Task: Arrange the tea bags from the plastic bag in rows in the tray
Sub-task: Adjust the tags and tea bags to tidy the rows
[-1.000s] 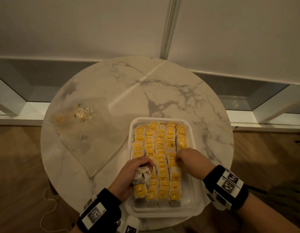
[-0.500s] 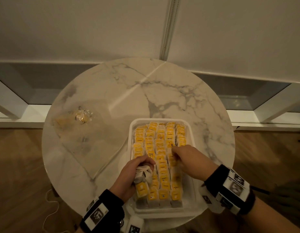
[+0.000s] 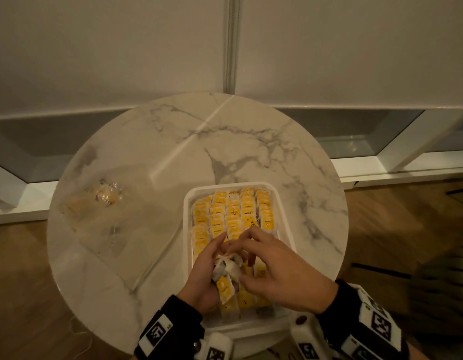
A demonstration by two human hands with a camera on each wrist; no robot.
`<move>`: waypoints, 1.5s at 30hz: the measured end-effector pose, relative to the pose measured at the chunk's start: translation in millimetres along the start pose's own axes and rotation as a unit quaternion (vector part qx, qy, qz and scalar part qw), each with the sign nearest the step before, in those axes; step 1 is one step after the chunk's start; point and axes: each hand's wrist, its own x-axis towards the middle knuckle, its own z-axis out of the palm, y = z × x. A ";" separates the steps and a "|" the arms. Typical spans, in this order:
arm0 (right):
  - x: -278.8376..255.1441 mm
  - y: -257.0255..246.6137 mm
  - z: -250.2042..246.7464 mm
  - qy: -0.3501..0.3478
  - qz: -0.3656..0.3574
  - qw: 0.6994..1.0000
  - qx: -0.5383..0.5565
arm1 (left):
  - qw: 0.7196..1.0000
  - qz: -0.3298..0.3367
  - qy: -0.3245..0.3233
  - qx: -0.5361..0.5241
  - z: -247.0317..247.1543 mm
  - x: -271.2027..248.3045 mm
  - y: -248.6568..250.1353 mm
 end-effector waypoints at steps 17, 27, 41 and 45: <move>-21.7 -7.4 31.4 0.164 0.052 0.981 -0.088 | 0.990 0.029 0.017 -0.135 5.9 4.5 -25.0; -37.1 -14.7 24.5 0.149 0.034 0.981 0.123 | 0.986 0.022 -0.018 -0.163 9.1 -7.2 -33.4; -62.2 20.2 5.5 0.281 0.079 0.908 0.300 | 0.972 0.171 -0.002 0.158 -26.2 -30.5 -44.0; -72.5 38.5 0.3 0.290 0.097 0.915 0.263 | 0.795 0.279 -0.009 0.538 -45.8 -47.4 -42.2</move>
